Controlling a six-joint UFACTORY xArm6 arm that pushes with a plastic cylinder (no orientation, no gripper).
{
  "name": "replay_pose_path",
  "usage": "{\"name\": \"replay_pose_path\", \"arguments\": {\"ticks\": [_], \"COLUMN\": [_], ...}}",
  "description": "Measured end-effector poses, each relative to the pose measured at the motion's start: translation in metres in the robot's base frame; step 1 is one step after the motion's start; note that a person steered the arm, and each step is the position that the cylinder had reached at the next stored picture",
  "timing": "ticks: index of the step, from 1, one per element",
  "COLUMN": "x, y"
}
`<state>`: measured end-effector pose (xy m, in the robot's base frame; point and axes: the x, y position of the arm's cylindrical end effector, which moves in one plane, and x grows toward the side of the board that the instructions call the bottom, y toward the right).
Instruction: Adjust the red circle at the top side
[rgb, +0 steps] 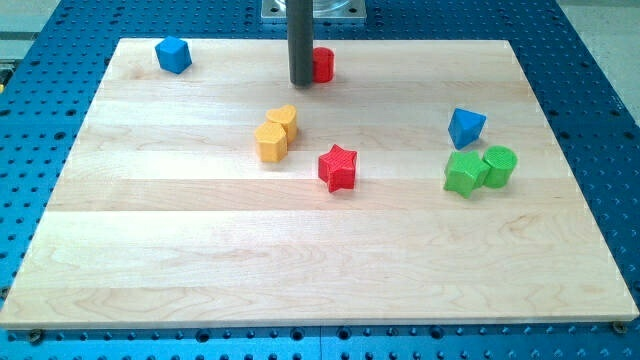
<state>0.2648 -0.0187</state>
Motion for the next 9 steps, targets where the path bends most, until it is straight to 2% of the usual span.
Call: {"name": "replay_pose_path", "arguments": {"ticks": [2,3,4,9], "x": [0.040,0.017,-0.001,0.014], "y": [0.015,0.054,0.054,0.056]}}
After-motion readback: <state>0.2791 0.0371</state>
